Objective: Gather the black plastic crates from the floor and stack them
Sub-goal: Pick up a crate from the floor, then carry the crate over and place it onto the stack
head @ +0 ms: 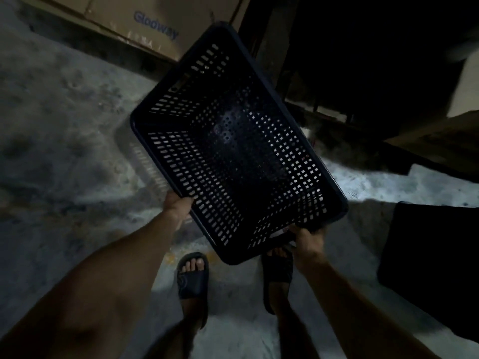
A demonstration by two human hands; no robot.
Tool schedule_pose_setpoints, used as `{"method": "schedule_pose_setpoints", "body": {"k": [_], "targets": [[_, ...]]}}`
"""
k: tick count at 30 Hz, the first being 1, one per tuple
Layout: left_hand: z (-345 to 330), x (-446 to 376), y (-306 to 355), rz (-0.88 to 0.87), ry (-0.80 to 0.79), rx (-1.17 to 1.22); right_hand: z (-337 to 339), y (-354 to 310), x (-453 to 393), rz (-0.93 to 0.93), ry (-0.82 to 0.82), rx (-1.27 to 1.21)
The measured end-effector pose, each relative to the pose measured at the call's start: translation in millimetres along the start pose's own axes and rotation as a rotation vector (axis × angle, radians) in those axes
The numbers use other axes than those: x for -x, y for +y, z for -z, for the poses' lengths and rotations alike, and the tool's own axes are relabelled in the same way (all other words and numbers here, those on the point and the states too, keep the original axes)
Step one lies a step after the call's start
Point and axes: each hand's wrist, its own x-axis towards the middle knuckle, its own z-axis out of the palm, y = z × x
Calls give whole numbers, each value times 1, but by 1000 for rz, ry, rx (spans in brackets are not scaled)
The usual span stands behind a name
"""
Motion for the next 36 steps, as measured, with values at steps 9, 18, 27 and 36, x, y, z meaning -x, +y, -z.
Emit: {"method": "schedule_pose_setpoints", "body": {"k": [9, 18, 27, 36], "targets": [[56, 115, 80, -260, 63, -126, 15, -112, 72, -7, 20, -148], [134, 299, 132, -250, 33, -13, 93, -212, 242, 181, 2, -61], [163, 474, 164, -410, 69, 67, 210, -289, 402, 419, 22, 14], [176, 643, 159, -621, 230, 177, 356, -355, 512, 635, -70, 20]]}}
